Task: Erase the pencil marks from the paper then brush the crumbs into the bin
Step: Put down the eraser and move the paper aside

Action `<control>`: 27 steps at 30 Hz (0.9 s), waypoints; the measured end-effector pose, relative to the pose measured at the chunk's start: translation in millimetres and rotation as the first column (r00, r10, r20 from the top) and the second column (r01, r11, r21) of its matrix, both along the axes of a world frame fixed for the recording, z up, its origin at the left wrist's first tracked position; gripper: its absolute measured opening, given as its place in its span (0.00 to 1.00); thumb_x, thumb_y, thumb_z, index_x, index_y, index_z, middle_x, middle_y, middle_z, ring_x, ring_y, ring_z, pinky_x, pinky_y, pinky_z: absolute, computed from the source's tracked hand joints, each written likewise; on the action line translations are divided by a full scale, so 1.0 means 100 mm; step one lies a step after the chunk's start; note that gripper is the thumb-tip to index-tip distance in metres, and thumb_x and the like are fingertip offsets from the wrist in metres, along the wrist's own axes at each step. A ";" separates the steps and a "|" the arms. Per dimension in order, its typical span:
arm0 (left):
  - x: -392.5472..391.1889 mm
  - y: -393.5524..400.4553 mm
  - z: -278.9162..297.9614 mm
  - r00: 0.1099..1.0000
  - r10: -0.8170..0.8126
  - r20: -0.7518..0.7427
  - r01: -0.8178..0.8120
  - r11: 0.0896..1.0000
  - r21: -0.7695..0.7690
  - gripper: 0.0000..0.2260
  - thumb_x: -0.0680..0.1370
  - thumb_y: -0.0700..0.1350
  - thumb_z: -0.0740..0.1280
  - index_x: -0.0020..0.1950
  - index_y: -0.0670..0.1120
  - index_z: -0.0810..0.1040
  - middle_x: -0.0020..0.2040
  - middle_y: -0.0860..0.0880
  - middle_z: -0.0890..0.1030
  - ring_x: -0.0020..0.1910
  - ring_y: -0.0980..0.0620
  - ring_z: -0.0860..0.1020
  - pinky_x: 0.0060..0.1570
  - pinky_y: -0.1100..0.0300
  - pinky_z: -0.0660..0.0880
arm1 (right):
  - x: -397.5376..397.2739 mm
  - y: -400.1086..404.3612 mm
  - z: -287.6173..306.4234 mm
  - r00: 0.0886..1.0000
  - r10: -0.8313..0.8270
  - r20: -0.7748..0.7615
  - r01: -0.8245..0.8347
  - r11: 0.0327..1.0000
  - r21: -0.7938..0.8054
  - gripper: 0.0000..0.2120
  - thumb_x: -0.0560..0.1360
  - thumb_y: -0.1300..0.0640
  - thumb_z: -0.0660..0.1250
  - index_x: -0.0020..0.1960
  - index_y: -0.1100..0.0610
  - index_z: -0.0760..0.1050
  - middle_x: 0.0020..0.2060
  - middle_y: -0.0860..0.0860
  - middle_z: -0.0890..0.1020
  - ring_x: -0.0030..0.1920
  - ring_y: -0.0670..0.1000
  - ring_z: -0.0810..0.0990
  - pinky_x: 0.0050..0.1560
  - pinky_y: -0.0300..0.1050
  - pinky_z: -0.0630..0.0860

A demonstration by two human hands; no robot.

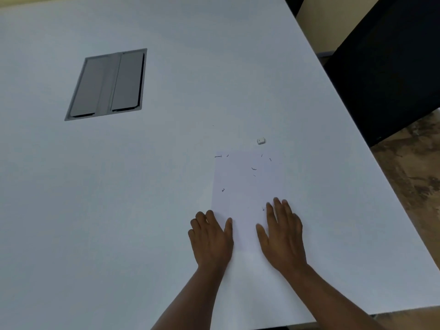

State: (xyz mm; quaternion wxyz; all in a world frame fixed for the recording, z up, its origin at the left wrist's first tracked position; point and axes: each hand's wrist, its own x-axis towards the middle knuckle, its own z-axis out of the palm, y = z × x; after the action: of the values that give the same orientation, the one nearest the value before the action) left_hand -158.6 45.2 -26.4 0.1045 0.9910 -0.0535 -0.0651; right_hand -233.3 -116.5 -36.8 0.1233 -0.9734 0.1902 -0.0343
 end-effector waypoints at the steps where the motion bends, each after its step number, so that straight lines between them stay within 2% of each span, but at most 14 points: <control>1: 0.05 0.01 -0.02 1.000 -0.027 -0.002 0.027 1.000 -0.016 0.26 0.79 0.62 0.55 0.59 0.42 0.77 0.55 0.42 0.78 0.50 0.41 0.77 0.45 0.48 0.76 | -0.06 0.00 -0.05 0.999 0.013 -0.037 -0.013 1.000 0.005 0.32 0.80 0.41 0.49 0.77 0.60 0.63 0.78 0.57 0.60 0.79 0.57 0.56 0.74 0.61 0.62; 3: 0.20 0.01 -0.06 0.997 -0.080 0.002 0.080 0.995 -0.056 0.28 0.80 0.62 0.53 0.67 0.43 0.74 0.68 0.39 0.75 0.63 0.38 0.75 0.58 0.44 0.75 | -0.12 -0.01 -0.14 0.995 0.037 -0.089 -0.038 0.999 -0.007 0.34 0.81 0.39 0.45 0.79 0.60 0.58 0.80 0.56 0.54 0.80 0.55 0.50 0.76 0.61 0.58; 5: 0.41 -0.01 -0.09 0.988 -0.154 -0.015 0.152 0.985 -0.083 0.32 0.81 0.63 0.49 0.75 0.43 0.69 0.79 0.39 0.64 0.77 0.36 0.65 0.72 0.41 0.65 | -0.14 0.00 -0.16 0.994 0.050 -0.100 -0.053 0.998 -0.033 0.33 0.82 0.40 0.45 0.79 0.60 0.57 0.80 0.56 0.53 0.80 0.55 0.49 0.76 0.61 0.57; 7: 0.66 -0.06 -0.11 0.973 -0.230 0.010 0.230 0.968 -0.096 0.35 0.81 0.64 0.46 0.80 0.42 0.62 0.83 0.40 0.55 0.82 0.38 0.53 0.78 0.43 0.53 | -0.14 0.02 -0.13 0.995 0.051 -0.089 -0.056 0.997 -0.055 0.32 0.82 0.41 0.47 0.79 0.61 0.57 0.80 0.56 0.55 0.80 0.56 0.51 0.76 0.61 0.57; 10: 1.06 -0.20 -0.13 0.957 -0.291 -0.004 0.289 0.954 -0.085 0.40 0.80 0.66 0.40 0.83 0.42 0.51 0.84 0.41 0.46 0.83 0.42 0.41 0.80 0.45 0.42 | -0.14 0.02 -0.12 0.997 0.046 -0.068 -0.051 0.996 -0.071 0.32 0.82 0.42 0.51 0.79 0.61 0.57 0.80 0.56 0.55 0.80 0.56 0.51 0.76 0.61 0.57; 13: 1.36 -0.33 -0.17 0.951 -0.306 -0.044 0.303 0.950 -0.071 0.40 0.79 0.67 0.38 0.83 0.41 0.44 0.84 0.42 0.42 0.83 0.43 0.38 0.80 0.45 0.39 | -0.14 0.02 -0.13 0.997 0.044 -0.071 -0.049 0.996 -0.074 0.32 0.82 0.43 0.53 0.79 0.60 0.57 0.80 0.55 0.54 0.80 0.54 0.50 0.76 0.61 0.57; 17: 1.58 -0.48 -0.21 0.930 -0.356 -0.090 0.354 0.934 -0.045 0.35 0.85 0.63 0.45 0.83 0.40 0.42 0.84 0.42 0.41 0.82 0.45 0.37 0.80 0.46 0.37 | -0.13 0.02 -0.13 0.995 0.038 -0.097 -0.045 0.996 -0.074 0.32 0.81 0.42 0.54 0.79 0.59 0.56 0.80 0.54 0.53 0.80 0.54 0.49 0.76 0.60 0.56; 20: 1.57 -0.56 -0.20 0.901 -0.420 -0.107 0.421 0.907 -0.011 0.34 0.85 0.61 0.45 0.83 0.40 0.42 0.84 0.42 0.40 0.82 0.44 0.36 0.80 0.46 0.36 | -0.12 0.02 -0.11 0.993 0.031 -0.115 -0.039 0.997 -0.073 0.32 0.81 0.42 0.54 0.79 0.59 0.55 0.80 0.54 0.52 0.80 0.53 0.48 0.76 0.60 0.56; 23: 1.39 -0.70 -0.18 0.826 -0.554 -0.104 0.558 0.829 0.017 0.32 0.86 0.60 0.42 0.83 0.41 0.40 0.84 0.44 0.39 0.82 0.46 0.35 0.80 0.47 0.34 | -0.12 0.02 -0.09 0.993 0.030 -0.115 -0.038 0.997 -0.068 0.32 0.81 0.42 0.54 0.79 0.58 0.56 0.80 0.54 0.53 0.80 0.53 0.48 0.76 0.60 0.56; 27: 1.12 -0.97 -0.12 0.727 -0.676 -0.117 0.665 0.737 -0.123 0.30 0.87 0.57 0.45 0.83 0.42 0.41 0.84 0.44 0.42 0.83 0.46 0.38 0.80 0.52 0.35 | -0.12 0.02 -0.11 0.994 0.026 -0.109 -0.032 0.998 -0.062 0.32 0.81 0.41 0.53 0.79 0.57 0.56 0.80 0.53 0.54 0.80 0.53 0.49 0.76 0.60 0.57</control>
State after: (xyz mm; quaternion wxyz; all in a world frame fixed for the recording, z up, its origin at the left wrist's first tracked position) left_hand -46.5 -51.9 -38.4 0.1138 0.8921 -0.4018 -0.1726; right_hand -245.0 -114.3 -47.7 0.0823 -0.9799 0.1813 0.0145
